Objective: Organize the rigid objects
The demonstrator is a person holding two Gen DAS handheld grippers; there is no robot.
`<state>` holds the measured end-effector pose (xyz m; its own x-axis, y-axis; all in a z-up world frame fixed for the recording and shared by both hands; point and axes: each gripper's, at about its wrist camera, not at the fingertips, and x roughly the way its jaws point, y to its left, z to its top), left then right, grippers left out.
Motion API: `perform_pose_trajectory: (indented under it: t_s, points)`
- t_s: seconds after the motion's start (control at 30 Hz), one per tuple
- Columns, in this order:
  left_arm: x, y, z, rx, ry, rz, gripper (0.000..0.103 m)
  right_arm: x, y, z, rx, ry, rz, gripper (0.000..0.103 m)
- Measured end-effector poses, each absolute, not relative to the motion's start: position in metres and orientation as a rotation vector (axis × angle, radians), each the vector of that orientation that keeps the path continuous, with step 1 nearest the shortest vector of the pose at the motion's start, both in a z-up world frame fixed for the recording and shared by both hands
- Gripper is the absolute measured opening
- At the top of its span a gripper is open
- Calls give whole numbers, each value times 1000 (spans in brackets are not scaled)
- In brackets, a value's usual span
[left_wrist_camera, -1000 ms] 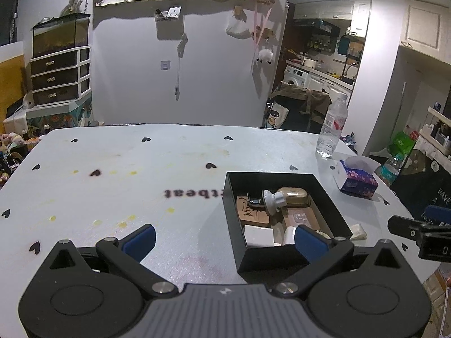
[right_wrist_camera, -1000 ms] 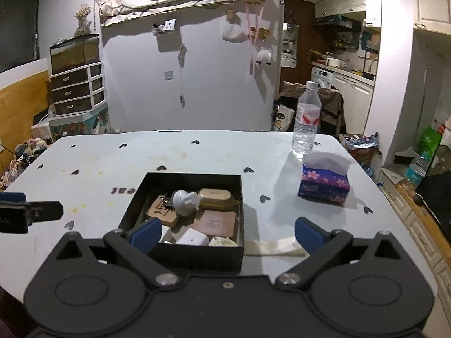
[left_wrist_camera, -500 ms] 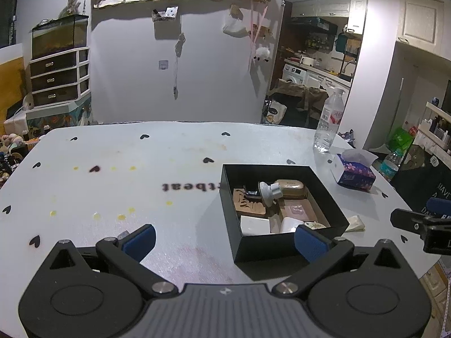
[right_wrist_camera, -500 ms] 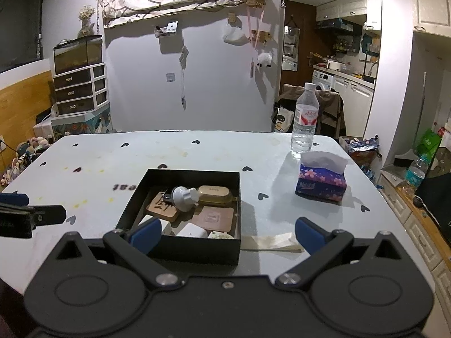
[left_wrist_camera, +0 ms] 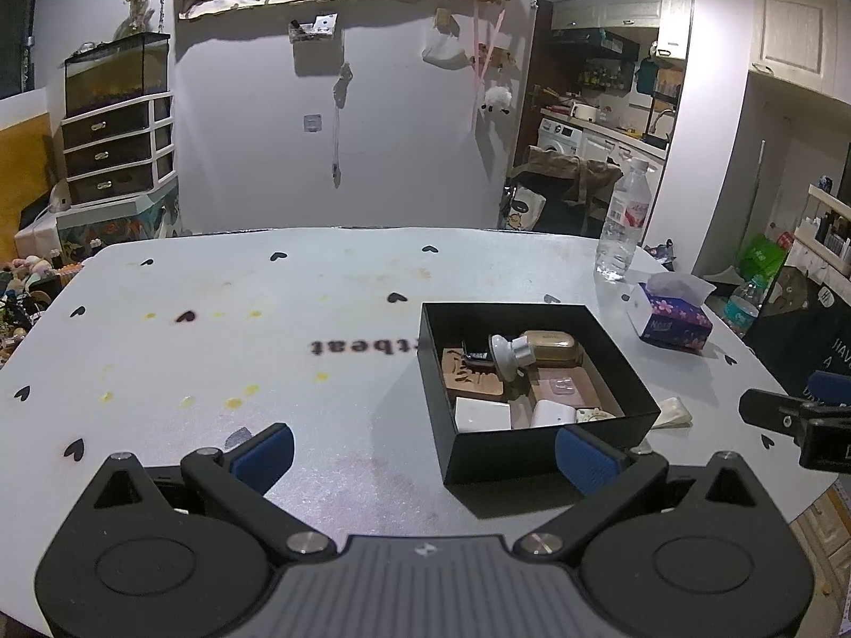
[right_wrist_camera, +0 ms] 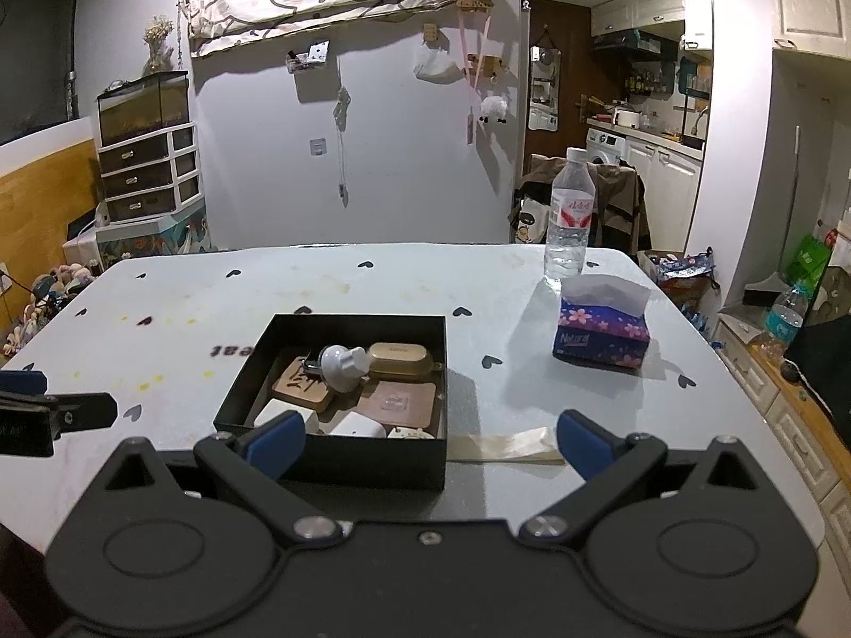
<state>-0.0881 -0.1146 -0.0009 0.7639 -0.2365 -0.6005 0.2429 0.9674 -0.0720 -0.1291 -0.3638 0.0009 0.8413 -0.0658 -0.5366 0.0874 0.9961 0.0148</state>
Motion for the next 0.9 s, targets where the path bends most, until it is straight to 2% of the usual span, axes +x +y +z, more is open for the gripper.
perform_pose_trajectory:
  t_s: [0.9]
  points:
    - [-88, -121, 0, 17, 645, -258, 103, -128, -366, 1, 40, 564, -78, 102]
